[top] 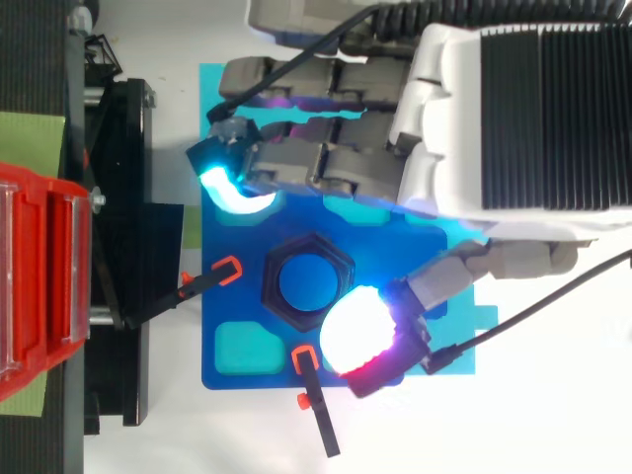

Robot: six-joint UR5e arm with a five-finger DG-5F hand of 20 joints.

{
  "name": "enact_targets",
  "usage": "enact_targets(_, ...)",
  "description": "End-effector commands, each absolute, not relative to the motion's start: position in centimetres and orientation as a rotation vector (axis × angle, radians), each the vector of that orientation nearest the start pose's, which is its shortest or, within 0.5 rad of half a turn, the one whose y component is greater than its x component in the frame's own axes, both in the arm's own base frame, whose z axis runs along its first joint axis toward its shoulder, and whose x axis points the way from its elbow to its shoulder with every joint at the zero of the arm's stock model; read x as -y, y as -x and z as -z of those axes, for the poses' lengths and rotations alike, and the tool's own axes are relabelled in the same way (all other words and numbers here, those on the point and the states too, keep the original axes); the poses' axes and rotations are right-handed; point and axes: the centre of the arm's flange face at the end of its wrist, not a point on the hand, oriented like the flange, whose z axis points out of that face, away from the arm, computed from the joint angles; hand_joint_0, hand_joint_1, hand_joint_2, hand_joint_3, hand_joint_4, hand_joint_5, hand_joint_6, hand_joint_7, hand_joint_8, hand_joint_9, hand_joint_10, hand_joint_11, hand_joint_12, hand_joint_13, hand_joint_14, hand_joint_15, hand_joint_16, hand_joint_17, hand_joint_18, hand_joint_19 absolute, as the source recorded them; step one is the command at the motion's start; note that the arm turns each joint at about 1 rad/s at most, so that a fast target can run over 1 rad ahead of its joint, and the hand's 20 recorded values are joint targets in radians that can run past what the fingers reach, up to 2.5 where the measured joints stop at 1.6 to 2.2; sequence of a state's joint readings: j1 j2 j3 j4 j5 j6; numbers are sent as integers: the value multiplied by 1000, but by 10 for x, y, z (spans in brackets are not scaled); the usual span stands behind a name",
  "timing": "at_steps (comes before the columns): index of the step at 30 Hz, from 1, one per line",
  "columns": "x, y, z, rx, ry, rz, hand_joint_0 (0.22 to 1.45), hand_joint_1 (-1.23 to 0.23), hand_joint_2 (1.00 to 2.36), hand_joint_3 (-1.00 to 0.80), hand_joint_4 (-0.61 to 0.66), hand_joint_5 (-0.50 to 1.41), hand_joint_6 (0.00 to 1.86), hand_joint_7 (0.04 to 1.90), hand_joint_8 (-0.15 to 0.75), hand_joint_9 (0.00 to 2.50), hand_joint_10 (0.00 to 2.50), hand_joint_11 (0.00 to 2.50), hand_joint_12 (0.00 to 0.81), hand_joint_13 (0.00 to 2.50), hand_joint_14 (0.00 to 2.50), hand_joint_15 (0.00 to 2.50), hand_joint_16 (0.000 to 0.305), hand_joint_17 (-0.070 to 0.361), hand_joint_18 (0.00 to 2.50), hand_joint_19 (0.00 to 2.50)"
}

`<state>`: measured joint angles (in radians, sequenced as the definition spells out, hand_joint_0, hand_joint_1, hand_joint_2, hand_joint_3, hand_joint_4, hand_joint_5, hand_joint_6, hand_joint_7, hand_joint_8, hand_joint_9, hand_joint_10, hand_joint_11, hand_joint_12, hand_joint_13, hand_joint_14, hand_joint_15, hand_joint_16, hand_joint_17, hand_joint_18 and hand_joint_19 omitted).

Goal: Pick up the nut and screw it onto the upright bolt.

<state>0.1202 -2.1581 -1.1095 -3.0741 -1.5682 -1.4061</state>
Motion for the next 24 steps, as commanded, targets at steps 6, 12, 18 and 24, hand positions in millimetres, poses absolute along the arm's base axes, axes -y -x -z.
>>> enact_targets(6, 32, -724, -349, -1674, -24, -230, 491, -299, 1000, -500, 193, -174, 502, 666, 236, 517, 0, 0, 288, 236, 0, 0, 32, 72, 0, 0)
enact_targets(12, 31, -723, -348, -1685, -28, -235, 492, -296, 1000, -500, 216, -160, 502, 720, 247, 529, 0, 0, 289, 251, 0, 0, 32, 71, 0, 0)
enact_targets(18, 30, -721, -345, -1702, -31, -238, 496, -297, 1000, -500, 229, -155, 502, 734, 252, 542, 0, 0, 288, 258, 0, 0, 31, 71, 0, 0)
enact_targets(24, 29, -722, -346, -1700, -30, -239, 500, -302, 1000, -500, 232, -148, 502, 742, 254, 550, 0, 0, 288, 275, 0, 0, 31, 69, 0, 0)
